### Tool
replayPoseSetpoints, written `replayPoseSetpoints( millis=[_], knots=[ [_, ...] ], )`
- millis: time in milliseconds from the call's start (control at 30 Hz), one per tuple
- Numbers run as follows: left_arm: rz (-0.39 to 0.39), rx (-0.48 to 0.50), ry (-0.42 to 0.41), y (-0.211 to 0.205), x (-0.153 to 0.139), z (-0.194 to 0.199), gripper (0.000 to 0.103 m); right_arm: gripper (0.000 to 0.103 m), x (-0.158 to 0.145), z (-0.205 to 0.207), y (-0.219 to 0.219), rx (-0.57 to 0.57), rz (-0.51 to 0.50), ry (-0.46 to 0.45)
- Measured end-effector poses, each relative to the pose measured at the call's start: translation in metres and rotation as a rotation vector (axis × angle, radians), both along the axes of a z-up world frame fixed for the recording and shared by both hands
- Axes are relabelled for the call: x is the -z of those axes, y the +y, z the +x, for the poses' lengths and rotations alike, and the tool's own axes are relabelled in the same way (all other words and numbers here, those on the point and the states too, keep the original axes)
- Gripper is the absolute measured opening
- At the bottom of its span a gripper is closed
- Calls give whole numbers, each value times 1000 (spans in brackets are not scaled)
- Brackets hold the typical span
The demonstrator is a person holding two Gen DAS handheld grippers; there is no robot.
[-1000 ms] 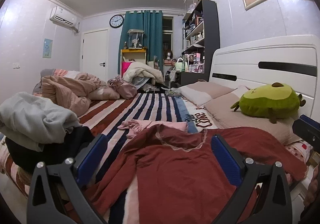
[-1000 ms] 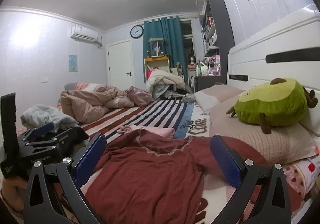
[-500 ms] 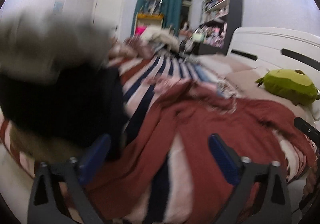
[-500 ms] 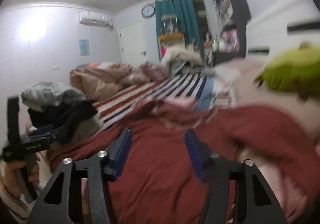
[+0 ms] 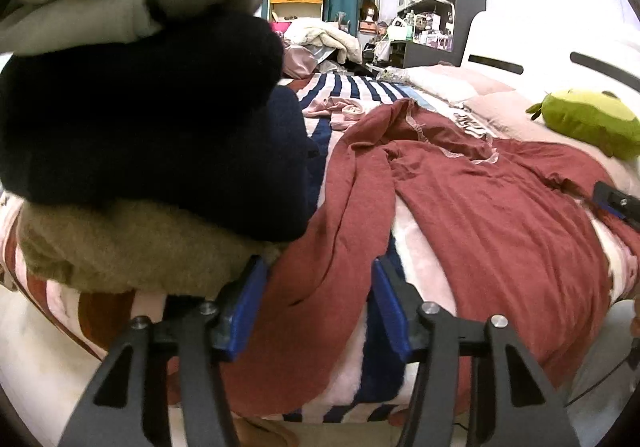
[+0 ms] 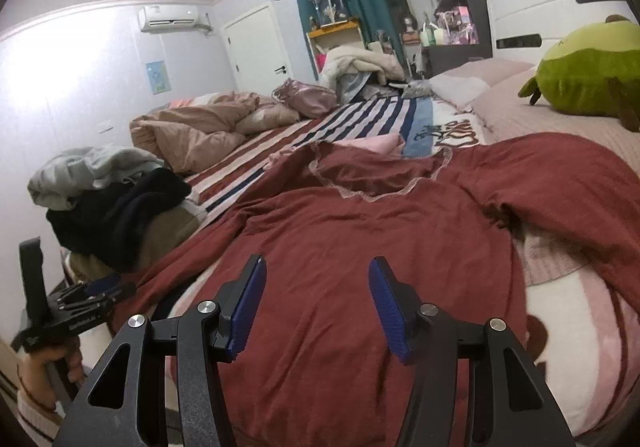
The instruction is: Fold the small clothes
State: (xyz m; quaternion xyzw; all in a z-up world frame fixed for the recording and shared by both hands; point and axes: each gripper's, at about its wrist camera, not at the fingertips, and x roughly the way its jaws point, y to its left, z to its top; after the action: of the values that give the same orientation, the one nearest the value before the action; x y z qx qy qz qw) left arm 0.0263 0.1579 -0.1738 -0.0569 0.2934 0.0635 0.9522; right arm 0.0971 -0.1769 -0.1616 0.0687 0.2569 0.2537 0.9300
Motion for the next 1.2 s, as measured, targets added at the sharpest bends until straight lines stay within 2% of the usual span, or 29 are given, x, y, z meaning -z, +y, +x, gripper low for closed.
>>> replayPoseSetpoints(
  millis=[133,233,333,433,567,600,633,667,700,767,933,1100,1200],
  knots=[
    [-45,-11,-6,12,-3,-22,51,49,-1,0,5,-15,-11,-4],
    [-8,-39,15,19,-1,-32,53,49,0,1,5,-18,-2,1],
    [-26,-52,59,27,11,-31,53,49,1,2,6,-22,13,14],
    [-57,-71,78,33,24,-26,63,49,1,0,9,-33,9,15],
    [-62,-75,79,34,31,-13,63,50,0,-4,12,-29,-13,14],
    [-65,-71,75,32,32,-10,62,51,0,-4,11,-28,-15,16],
    [-66,-67,72,30,32,-6,53,56,0,-4,11,-27,-17,18],
    [-64,-57,79,29,32,-2,39,58,0,-5,11,-25,-16,19],
    [-59,-50,88,25,33,2,32,59,0,-5,10,-23,-12,19],
    [-46,-36,101,20,32,6,6,59,0,-6,8,-22,-5,20],
    [-76,26,91,3,9,0,4,59,1,-7,0,-20,29,21],
    [-32,68,-17,-28,-43,-6,4,59,5,-7,-20,-16,115,18],
    [1,108,-103,-55,-78,4,4,59,7,-10,-36,-12,144,10]
  ],
)
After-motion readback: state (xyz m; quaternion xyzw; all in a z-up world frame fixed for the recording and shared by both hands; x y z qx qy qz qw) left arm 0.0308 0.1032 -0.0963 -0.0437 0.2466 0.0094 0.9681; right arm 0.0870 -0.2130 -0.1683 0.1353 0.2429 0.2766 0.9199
